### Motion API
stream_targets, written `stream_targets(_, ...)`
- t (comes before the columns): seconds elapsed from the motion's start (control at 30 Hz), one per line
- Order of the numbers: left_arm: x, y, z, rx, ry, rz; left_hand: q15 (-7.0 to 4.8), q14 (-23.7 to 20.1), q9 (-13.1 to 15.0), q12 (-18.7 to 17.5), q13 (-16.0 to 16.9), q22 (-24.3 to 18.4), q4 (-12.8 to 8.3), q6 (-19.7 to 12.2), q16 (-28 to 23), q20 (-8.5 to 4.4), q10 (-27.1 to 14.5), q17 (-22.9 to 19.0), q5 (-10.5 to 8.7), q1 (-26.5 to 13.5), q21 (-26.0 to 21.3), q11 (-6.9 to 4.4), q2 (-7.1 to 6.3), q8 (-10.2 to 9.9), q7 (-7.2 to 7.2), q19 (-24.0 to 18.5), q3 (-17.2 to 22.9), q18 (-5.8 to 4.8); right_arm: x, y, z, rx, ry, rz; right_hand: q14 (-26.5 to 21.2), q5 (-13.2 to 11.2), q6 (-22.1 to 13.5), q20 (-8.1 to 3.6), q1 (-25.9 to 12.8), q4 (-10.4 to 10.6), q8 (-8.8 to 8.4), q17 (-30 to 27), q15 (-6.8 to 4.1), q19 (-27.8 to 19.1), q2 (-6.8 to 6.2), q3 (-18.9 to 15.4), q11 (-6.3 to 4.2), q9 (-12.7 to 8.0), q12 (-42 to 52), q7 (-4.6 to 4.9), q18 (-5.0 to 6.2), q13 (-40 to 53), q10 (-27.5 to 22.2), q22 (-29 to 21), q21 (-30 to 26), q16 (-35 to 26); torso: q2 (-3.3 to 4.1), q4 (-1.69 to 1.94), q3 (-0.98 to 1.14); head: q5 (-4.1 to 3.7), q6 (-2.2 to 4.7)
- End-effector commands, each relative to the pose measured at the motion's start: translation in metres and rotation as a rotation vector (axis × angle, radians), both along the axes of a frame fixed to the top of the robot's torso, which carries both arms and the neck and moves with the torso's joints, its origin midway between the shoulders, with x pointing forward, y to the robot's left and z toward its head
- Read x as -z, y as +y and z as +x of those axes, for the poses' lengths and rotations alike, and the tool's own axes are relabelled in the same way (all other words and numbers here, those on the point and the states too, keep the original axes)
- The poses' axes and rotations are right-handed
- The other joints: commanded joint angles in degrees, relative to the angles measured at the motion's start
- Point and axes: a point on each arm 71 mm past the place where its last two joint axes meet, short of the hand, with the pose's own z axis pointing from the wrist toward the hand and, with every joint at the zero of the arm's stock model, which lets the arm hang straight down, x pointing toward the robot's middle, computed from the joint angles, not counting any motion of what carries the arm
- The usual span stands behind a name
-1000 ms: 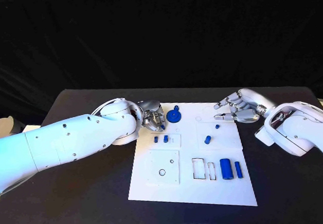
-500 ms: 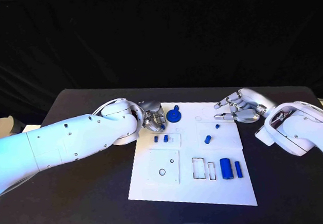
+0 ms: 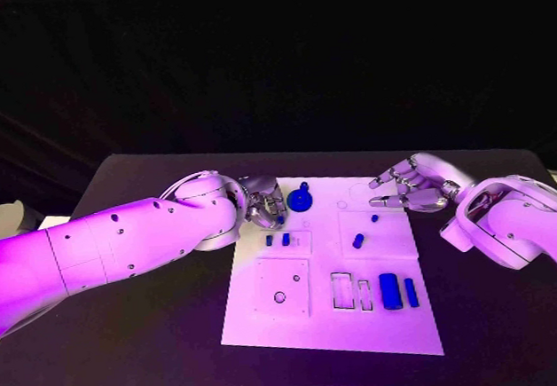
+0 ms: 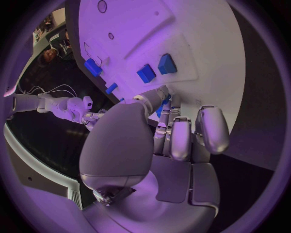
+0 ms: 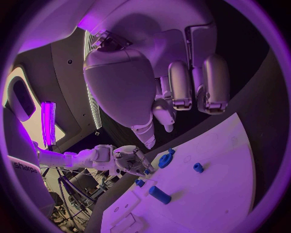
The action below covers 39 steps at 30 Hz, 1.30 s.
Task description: Assemble the parts on the task board
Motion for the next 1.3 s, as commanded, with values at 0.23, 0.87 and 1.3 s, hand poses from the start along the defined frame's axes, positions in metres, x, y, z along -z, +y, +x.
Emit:
stream_targets(0.23,0.001,0.003,0.001,-0.010,0.015,0.010,0.33,1.6,-0.8,-0.9,0.1,-0.4,-0.3,-3.8,-0.5,0.39,-1.2,-0.8,-0.04,-0.9,-0.9,0.04,-0.93,-0.7,-0.40,0.1,-1.0,-0.62,0.001,0.000,0.000,-0.005,0.004,-0.005,4.7,0.4,0.2,0.06,-0.3,0.1,0.16,10.0,-0.31,-0.5,0.44,-0.4,0.04,0.1,-0.5,-0.04,0.56,-0.2,-0.6,0.6,-0.3,-0.3,-0.02,0.02,-0.03,-0.13,0.04)
stream_targets(0.87,-0.016,0.066,0.008,-0.189,0.066,-0.467,0.59,1.6,-0.4,-0.2,0.2,-3.2,-0.4,-4.2,-0.6,0.64,-3.4,-1.6,0.09,0.1,-4.7,0.46,0.28,0.4,0.03,-0.7,-2.5,0.10,0.004,-0.023,0.003,0.029,-0.061,-0.182,3.5,-3.0,1.7,1.09,6.7,0.7,-0.43,3.6,0.92,-2.6,1.56,1.5,1.81,0.0,-48.0,0.82,1.62,-41.1,-14.9,-4.8,-4.0,-6.7,-0.18,-0.17,0.14,0.02,1.12)
stream_targets(1.3,-0.022,0.083,-0.010,-0.451,0.243,-1.323,0.49,-5.2,-0.1,5.0,1.8,-15.7,-0.3,1.0,-8.7,0.62,0.5,-15.5,0.01,0.2,-22.7,0.00,3.80,3.0,0.51,-8.6,-0.9,3.37,0.001,-0.004,-0.010,-0.015,-0.222,-0.492,3.4,-6.8,3.8,1.31,10.4,-0.5,-0.60,2.4,0.94,-2.5,-0.13,8.2,1.72,-0.2,-53.2,0.21,1.67,-53.0,-11.9,-4.9,-4.1,-7.6,-0.12,-0.11,0.03,-2.34,1.25)
